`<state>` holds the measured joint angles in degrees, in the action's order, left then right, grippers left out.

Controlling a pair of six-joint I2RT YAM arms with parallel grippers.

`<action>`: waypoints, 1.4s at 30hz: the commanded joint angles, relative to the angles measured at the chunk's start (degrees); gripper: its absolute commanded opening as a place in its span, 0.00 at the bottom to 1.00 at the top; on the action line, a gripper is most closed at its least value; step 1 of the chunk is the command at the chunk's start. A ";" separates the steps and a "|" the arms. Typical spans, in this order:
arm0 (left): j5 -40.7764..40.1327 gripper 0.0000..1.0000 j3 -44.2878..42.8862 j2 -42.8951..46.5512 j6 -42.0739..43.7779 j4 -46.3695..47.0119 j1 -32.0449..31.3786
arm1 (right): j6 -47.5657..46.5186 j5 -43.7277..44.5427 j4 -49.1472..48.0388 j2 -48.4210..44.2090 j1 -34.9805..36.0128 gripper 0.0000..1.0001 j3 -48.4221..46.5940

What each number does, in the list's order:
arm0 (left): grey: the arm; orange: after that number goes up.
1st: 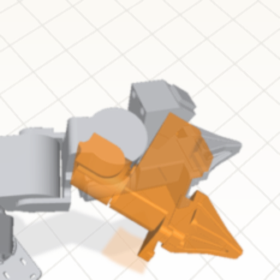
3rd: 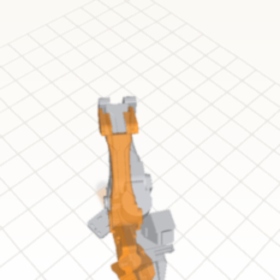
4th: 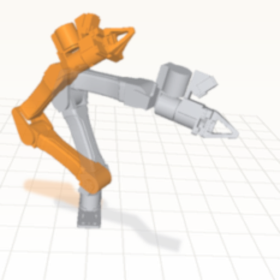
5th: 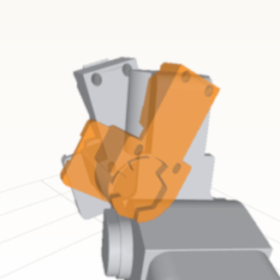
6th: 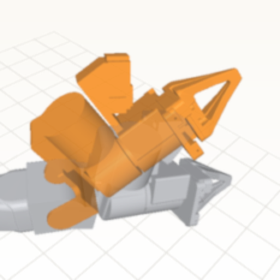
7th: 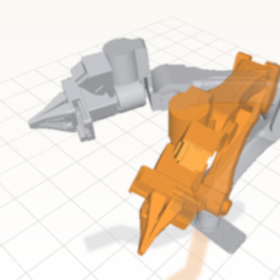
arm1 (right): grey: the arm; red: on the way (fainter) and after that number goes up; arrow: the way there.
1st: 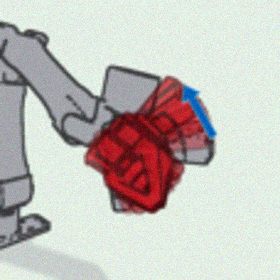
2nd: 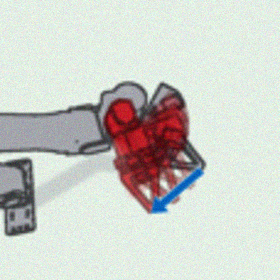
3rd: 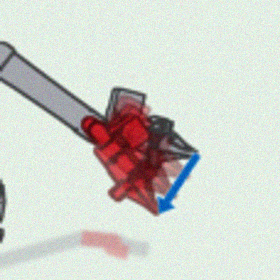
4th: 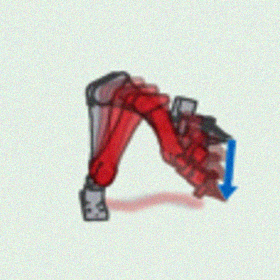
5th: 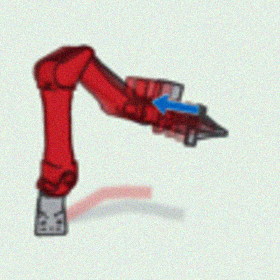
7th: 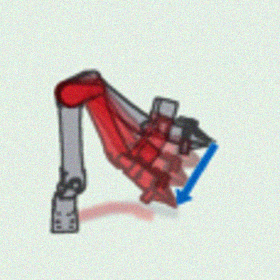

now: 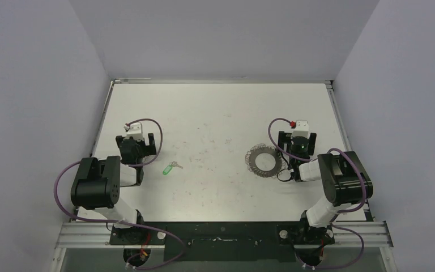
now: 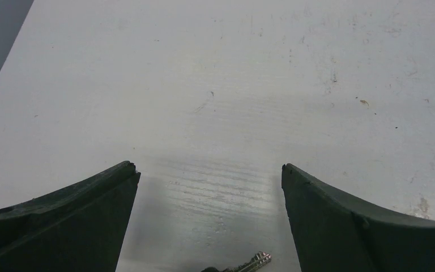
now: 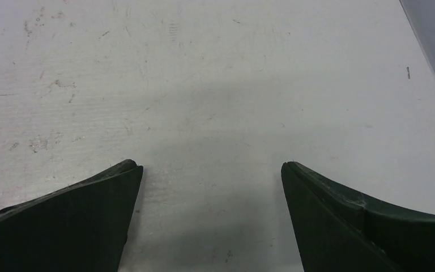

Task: Put the keys on the keyring
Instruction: Move the keyring to the center of the board.

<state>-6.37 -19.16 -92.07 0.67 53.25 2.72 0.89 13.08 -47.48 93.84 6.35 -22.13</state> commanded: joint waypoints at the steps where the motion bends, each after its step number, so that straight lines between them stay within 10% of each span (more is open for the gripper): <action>1: 0.81 0.97 -1.58 -0.22 -0.36 1.73 0.31 | 0.61 -0.15 -3.45 -0.79 -0.29 1.00 -1.42; 11: -1.35 0.97 -0.51 4.72 -0.32 -0.44 -0.03 | 0.61 -0.25 -3.38 -0.77 -0.29 1.00 -1.42; 18: 2.42 0.97 -13.77 31.12 -11.47 -46.64 -1.11 | 6.49 5.99 15.52 -11.98 -0.33 1.00 -6.18; 24: 1.55 0.97 -13.49 41.13 -21.83 -57.38 -0.89 | 14.75 -1.31 34.47 -21.81 -0.96 1.00 -12.64; 31: 13.95 0.97 -14.39 36.74 -31.07 -59.63 -0.50 | 32.93 1.18 64.68 -26.17 -5.60 1.00 -23.85; 36: 21.41 0.97 -15.45 30.00 -36.06 -62.91 -0.31 | 33.52 -19.98 63.93 -30.69 -10.06 1.00 -20.40; 42: 22.72 0.97 -10.16 26.74 -43.73 -54.07 -7.93 | 30.51 -25.18 65.05 -27.11 -2.35 1.00 -19.19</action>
<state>14.37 -30.94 -64.47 -36.10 -6.39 0.19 32.45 -4.78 15.42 64.03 -1.56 -41.54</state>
